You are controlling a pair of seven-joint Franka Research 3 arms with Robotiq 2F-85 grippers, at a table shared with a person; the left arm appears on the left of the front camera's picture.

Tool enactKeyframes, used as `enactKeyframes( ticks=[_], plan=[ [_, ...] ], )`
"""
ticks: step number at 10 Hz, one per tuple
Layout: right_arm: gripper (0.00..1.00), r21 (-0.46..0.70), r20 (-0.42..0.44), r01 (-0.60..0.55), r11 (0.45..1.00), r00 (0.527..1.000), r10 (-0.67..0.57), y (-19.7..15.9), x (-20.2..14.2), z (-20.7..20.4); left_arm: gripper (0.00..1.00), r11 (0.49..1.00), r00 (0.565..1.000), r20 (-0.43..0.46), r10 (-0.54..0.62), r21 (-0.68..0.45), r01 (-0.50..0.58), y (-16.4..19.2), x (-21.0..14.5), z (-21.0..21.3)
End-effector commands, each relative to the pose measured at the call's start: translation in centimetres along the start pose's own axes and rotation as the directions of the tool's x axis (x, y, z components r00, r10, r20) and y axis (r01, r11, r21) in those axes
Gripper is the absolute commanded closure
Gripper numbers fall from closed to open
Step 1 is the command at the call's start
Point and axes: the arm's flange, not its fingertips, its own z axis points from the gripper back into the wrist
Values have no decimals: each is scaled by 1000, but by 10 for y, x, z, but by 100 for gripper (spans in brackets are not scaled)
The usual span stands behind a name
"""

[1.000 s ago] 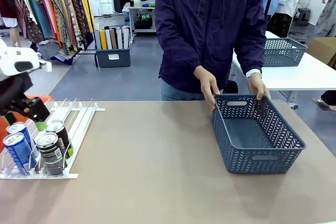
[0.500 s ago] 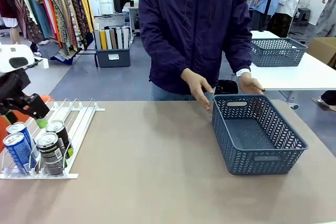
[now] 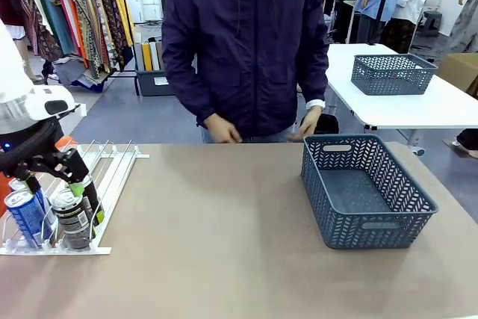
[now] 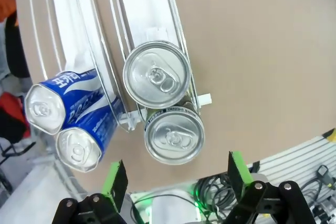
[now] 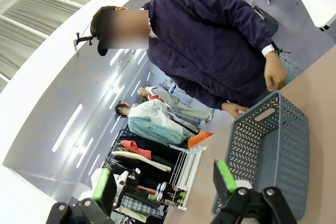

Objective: Retrieve and store the cans from the dispenser.
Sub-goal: Pick up one can from the Automatic Can Dispenser and place it in the middle of the table.

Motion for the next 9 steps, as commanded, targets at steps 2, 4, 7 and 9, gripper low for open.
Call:
enactKeyframes(
  ticks=[2, 4, 7, 9],
  plan=[
    [0, 19, 21, 10, 1000, 1000, -11, 5, 3, -2, 0, 1000, 1000, -4, 30, -9, -30, 3, 5, -24],
    [0, 19, 21, 10, 1000, 1000, -11, 5, 3, -2, 0, 999, 998, -29, 50, -6, -50, 3, 12, -42],
    [0, 19, 21, 10, 1000, 1000, -11, 5, 3, -2, 0, 998, 998, -23, 57, -7, -57, 2, 15, -45],
    [0, 19, 21, 10, 1000, 1000, -11, 5, 3, -2, 4, 999, 999, -13, 38, 9, -38, 1, 15, -45]
  ],
)
